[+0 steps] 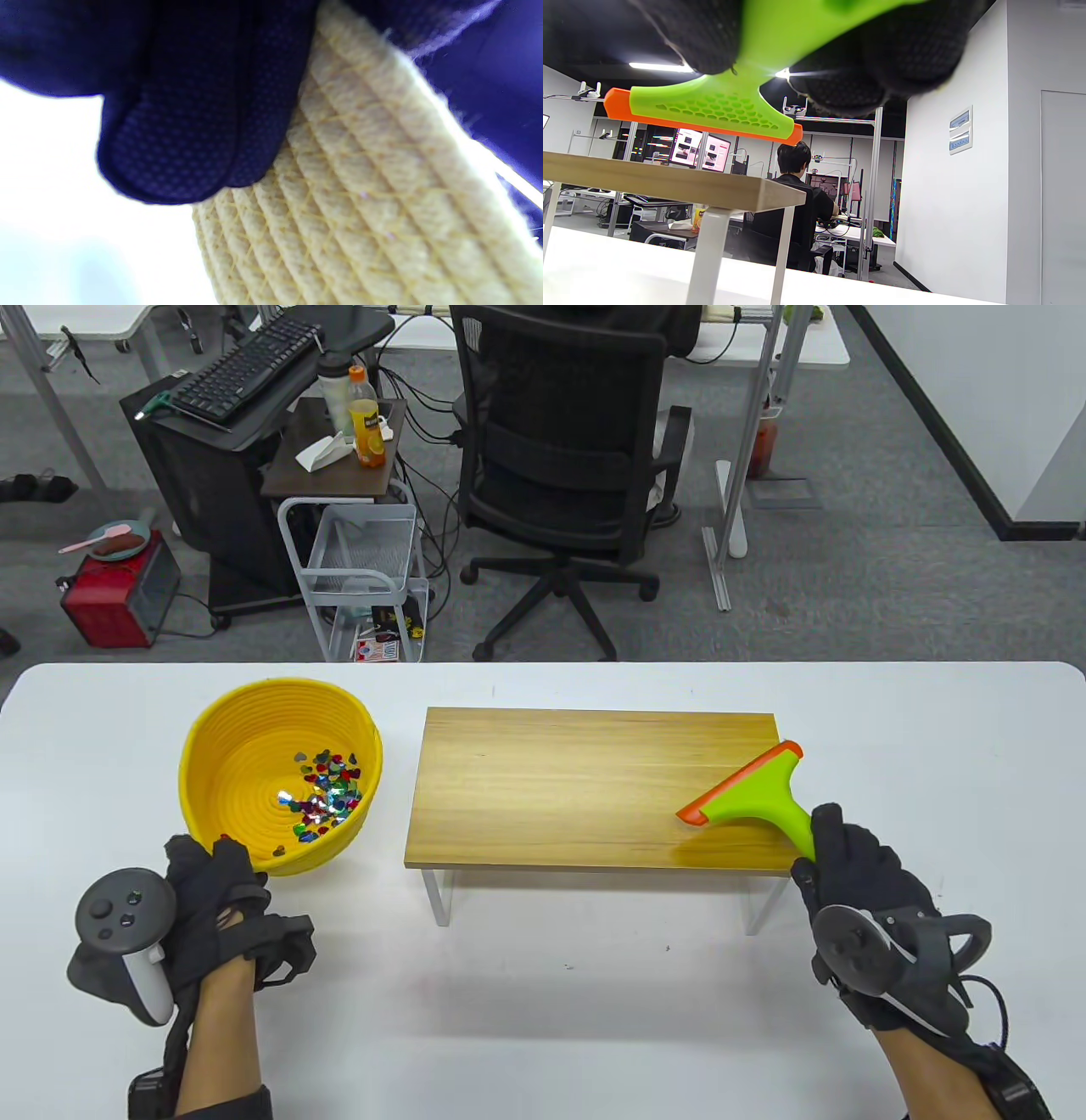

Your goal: Scrape sequins from tabletop organizer into fabric basket

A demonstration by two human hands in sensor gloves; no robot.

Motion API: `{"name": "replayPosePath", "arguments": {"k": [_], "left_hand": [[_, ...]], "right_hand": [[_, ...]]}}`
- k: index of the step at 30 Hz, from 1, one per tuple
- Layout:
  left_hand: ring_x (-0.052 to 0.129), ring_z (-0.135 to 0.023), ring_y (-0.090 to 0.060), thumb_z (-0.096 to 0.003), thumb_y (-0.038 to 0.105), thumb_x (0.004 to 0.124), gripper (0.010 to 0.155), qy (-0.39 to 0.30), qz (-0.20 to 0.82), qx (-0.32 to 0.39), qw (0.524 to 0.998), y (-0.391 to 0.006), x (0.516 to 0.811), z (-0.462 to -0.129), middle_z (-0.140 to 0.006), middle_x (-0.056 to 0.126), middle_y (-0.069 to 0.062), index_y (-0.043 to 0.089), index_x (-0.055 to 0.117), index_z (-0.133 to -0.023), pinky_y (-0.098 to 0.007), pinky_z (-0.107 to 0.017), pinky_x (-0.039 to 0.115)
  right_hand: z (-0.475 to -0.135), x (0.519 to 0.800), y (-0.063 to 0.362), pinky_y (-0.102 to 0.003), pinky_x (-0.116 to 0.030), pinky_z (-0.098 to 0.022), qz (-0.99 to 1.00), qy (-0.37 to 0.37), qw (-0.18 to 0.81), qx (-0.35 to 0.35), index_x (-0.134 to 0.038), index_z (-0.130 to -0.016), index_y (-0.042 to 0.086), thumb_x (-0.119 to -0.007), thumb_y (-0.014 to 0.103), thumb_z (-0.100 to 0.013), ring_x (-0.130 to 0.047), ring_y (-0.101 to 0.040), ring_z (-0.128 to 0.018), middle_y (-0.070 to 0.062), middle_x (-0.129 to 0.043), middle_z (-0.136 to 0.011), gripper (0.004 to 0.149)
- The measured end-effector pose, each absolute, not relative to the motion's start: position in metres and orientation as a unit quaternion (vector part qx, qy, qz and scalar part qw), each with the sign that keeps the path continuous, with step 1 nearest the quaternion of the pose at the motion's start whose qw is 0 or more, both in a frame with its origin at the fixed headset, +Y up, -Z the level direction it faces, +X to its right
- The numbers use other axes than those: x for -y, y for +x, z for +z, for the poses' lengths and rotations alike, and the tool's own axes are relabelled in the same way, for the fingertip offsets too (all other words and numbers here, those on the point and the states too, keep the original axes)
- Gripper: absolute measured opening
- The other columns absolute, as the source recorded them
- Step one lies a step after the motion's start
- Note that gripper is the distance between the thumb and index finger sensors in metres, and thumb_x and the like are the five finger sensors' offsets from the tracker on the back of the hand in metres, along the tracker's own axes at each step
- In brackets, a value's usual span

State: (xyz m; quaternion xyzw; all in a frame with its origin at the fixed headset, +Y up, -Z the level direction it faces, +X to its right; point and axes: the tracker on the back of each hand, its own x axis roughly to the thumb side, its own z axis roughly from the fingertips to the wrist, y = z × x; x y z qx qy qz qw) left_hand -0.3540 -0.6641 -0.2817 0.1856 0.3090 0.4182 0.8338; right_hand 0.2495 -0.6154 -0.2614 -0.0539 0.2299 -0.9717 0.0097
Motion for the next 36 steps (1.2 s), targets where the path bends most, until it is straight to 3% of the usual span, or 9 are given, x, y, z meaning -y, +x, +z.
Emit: {"name": "replayPosePath", "arguments": {"k": [9, 20, 23, 26, 29, 31, 36], "left_hand": [[0.111, -0.024, -0.035, -0.0493, 0.036, 0.077, 0.061, 0.108, 0.434, -0.344, 0.826, -0.367, 0.726, -0.284, -0.046, 0.106, -0.023, -0.007, 0.060, -0.089, -0.046, -0.016, 0.094], [0.110, -0.033, -0.039, -0.0497, 0.040, 0.076, 0.067, 0.089, 0.422, -0.351, 0.831, -0.371, 0.748, -0.284, -0.055, 0.104, -0.024, -0.009, 0.054, -0.090, -0.050, -0.022, 0.093], [0.100, -0.056, -0.047, -0.0486, 0.052, 0.075, 0.081, 0.088, 0.358, -0.341, 0.865, -0.363, 0.733, -0.284, -0.078, 0.089, -0.031, -0.003, 0.042, -0.098, -0.058, -0.034, 0.087], [0.069, -0.085, -0.057, -0.0497, 0.059, 0.070, 0.088, 0.097, 0.336, -0.309, 0.884, -0.349, 0.706, -0.282, -0.101, 0.051, -0.037, 0.005, 0.026, -0.103, -0.064, -0.048, 0.077], [0.054, -0.091, -0.059, -0.0494, 0.059, 0.071, 0.087, 0.151, 0.345, -0.243, 0.894, -0.327, 0.671, -0.279, -0.104, 0.042, -0.035, 0.007, 0.026, -0.104, -0.069, -0.055, 0.064], [0.061, -0.090, -0.056, -0.0499, 0.058, 0.072, 0.084, 0.181, 0.346, -0.149, 0.909, -0.308, 0.650, -0.279, -0.104, 0.050, -0.033, 0.007, 0.032, -0.105, -0.068, -0.056, 0.065], [0.060, -0.098, -0.047, -0.0501, 0.057, 0.076, 0.082, 0.138, 0.351, 0.095, 0.921, -0.248, 0.621, -0.275, -0.112, 0.048, -0.023, 0.016, 0.037, -0.109, -0.062, -0.068, 0.061]], "right_hand": [[-0.263, 0.621, 0.245, -0.040, -0.086, -0.043, -0.973, -0.058, 0.014, -0.224, -0.055, -0.109, 0.008, -0.074, 0.039, -0.058, -0.095, -0.034, -0.063, -0.018, -0.077, -0.095, 0.062], [-0.263, 0.621, 0.243, -0.040, -0.085, -0.044, -0.973, -0.058, 0.014, -0.222, -0.055, -0.109, 0.009, -0.074, 0.039, -0.059, -0.095, -0.034, -0.063, -0.018, -0.077, -0.095, 0.062], [-0.263, 0.621, 0.243, -0.040, -0.085, -0.044, -0.973, -0.057, 0.016, -0.222, -0.055, -0.109, 0.009, -0.074, 0.039, -0.059, -0.094, -0.034, -0.063, -0.017, -0.077, -0.095, 0.062], [-0.263, 0.622, 0.243, -0.040, -0.085, -0.044, -0.974, -0.055, 0.015, -0.220, -0.055, -0.109, 0.009, -0.074, 0.039, -0.059, -0.094, -0.034, -0.063, -0.018, -0.077, -0.095, 0.062], [-0.262, 0.623, 0.243, -0.040, -0.085, -0.044, -0.973, -0.057, 0.012, -0.221, -0.055, -0.109, 0.009, -0.074, 0.039, -0.059, -0.094, -0.034, -0.063, -0.018, -0.077, -0.095, 0.062], [-0.262, 0.623, 0.243, -0.040, -0.085, -0.044, -0.974, -0.058, 0.009, -0.220, -0.055, -0.109, 0.009, -0.074, 0.039, -0.059, -0.094, -0.034, -0.063, -0.018, -0.077, -0.095, 0.062], [-0.262, 0.625, 0.242, -0.040, -0.085, -0.044, -0.974, -0.061, 0.006, -0.220, -0.055, -0.109, 0.009, -0.074, 0.039, -0.059, -0.094, -0.034, -0.064, -0.018, -0.076, -0.096, 0.062]]}}
